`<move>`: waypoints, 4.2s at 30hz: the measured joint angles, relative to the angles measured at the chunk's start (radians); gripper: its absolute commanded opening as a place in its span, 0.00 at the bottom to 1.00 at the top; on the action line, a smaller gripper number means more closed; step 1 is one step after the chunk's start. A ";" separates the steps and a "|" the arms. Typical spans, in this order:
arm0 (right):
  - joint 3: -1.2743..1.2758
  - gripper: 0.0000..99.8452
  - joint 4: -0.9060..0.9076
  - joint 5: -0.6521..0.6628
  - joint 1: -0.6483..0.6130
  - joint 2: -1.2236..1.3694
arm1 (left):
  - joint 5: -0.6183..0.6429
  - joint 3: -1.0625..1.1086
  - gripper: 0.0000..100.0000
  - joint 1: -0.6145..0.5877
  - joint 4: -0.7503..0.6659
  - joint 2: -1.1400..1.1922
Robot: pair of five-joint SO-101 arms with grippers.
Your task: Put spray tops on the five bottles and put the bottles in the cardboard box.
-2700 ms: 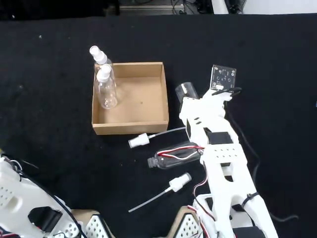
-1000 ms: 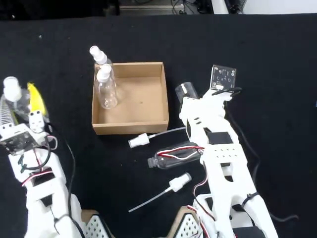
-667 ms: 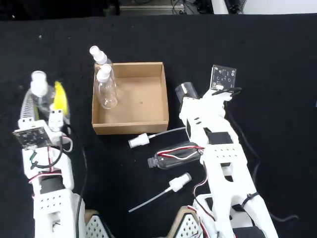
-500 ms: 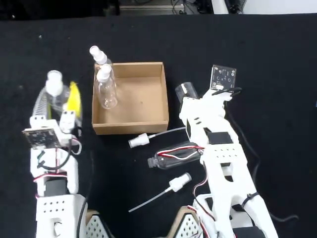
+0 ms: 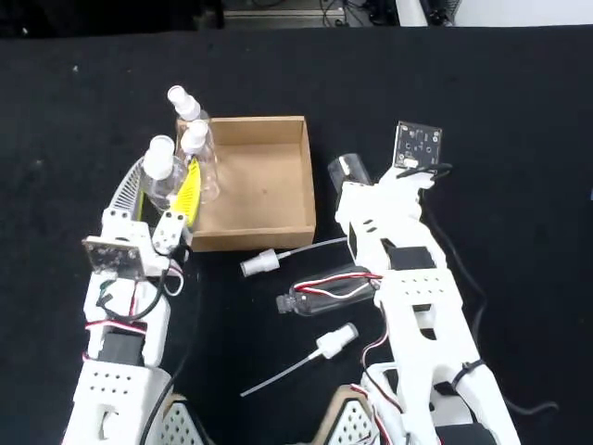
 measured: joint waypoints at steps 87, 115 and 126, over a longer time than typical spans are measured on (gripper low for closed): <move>0.000 0.13 0.000 0.000 0.000 0.000 | 0.028 -0.129 0.30 0.015 -0.015 0.328; -0.005 0.13 0.018 0.061 0.002 0.000 | 0.095 -0.761 0.14 -0.494 1.045 0.003; -0.442 0.13 0.661 0.486 0.002 0.000 | 0.107 -0.463 0.13 -0.812 1.115 0.003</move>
